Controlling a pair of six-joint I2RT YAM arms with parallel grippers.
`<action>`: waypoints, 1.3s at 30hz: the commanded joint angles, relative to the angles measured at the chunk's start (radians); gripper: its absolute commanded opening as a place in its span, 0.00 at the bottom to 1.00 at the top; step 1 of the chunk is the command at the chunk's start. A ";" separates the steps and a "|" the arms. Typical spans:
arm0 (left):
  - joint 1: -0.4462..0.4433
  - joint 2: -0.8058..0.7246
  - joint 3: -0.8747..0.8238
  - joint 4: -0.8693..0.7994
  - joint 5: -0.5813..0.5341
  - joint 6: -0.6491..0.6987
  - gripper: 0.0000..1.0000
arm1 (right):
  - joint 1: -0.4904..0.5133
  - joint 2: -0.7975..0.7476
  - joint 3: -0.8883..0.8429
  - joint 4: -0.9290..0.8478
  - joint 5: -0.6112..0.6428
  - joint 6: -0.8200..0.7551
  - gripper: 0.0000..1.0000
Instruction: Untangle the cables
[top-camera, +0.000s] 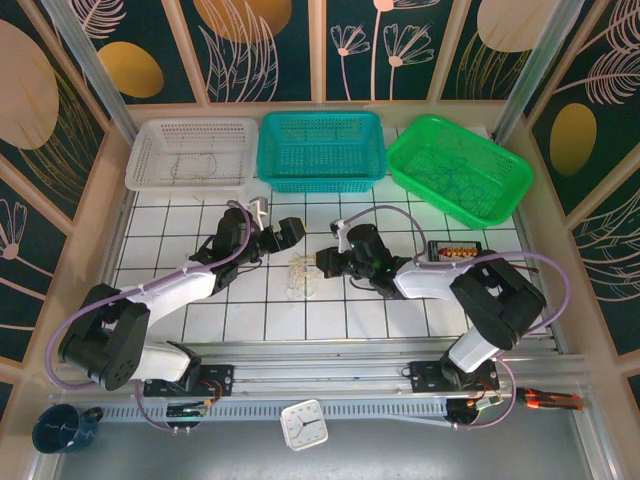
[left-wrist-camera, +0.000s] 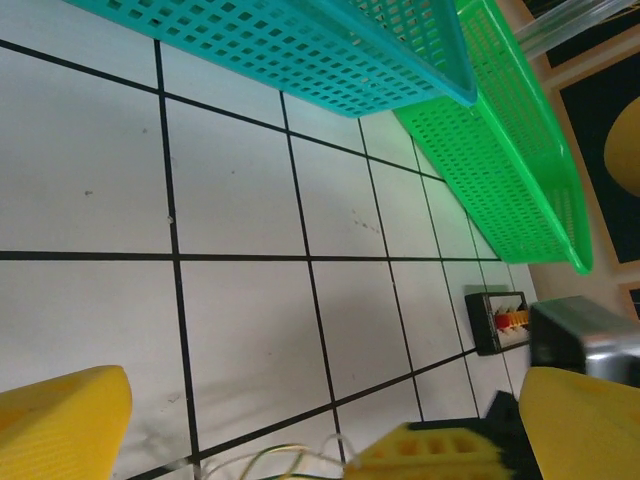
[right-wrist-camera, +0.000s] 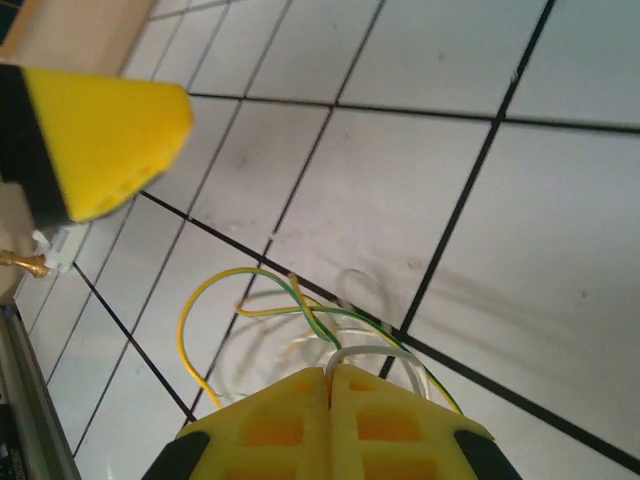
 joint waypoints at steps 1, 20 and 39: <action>-0.004 -0.021 -0.017 0.038 0.026 0.006 0.99 | 0.004 0.029 -0.018 0.049 -0.002 0.019 0.00; -0.007 0.012 0.053 -0.227 0.023 0.197 0.65 | -0.018 -0.087 -0.050 -0.054 0.104 -0.004 0.29; -0.219 0.228 0.306 -0.595 -0.327 0.363 0.40 | -0.057 -0.180 -0.111 -0.107 0.231 0.060 0.40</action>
